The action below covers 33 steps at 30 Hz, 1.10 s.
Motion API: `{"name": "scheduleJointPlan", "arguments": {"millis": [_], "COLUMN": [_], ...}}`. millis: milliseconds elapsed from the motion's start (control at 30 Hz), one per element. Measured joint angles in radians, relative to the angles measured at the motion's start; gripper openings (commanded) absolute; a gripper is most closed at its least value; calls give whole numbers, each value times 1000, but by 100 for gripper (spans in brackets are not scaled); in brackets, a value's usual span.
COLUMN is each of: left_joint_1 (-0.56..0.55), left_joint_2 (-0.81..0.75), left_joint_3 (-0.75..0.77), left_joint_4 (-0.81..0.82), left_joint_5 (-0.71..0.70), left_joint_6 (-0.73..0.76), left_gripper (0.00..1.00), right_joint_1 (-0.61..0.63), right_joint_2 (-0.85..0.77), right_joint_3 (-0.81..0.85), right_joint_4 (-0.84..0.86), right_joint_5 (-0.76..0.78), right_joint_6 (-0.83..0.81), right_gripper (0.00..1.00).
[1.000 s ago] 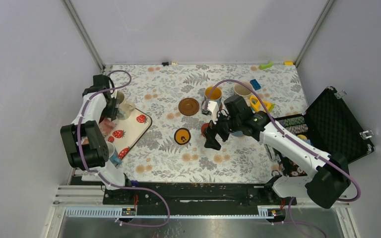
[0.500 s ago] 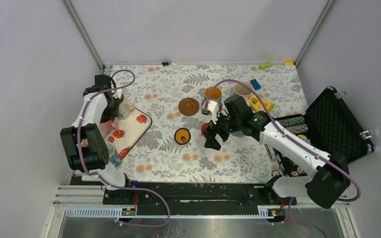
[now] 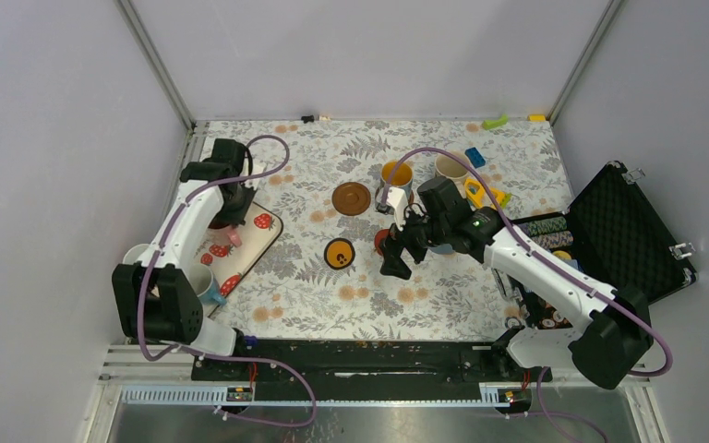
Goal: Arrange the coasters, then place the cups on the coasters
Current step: Pick up the cup from the tray.
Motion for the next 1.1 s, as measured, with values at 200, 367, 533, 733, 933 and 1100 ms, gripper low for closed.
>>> {"name": "scheduleJointPlan", "arguments": {"millis": [200,367,533,733,933,1100], "left_joint_1": [-34,-141,-293,-320,-317,-305], "left_joint_2": [-32,-58,-2,132,164,172], "left_joint_3": [106,173,232,269,247,192], "left_joint_4": [-78,-102,-112,-87,-29,33], "left_joint_5": [39,79,124,144,93,55], "left_joint_6": [-23,-52,-69,-73,-78,-100], "left_gripper": [0,0,0,0,0,0], "right_joint_1": [0,0,0,0,0,0], "right_joint_2": [-4,-4,-20,-27,-26,-15], "right_joint_3": [0,0,0,0,0,0], "right_joint_4": [1,2,3,13,15,16], "right_joint_5": [0,3,14,20,21,20], "right_joint_6": [0,0,0,0,-1,-1], "right_gripper": [100,100,100,100,100,100]}}
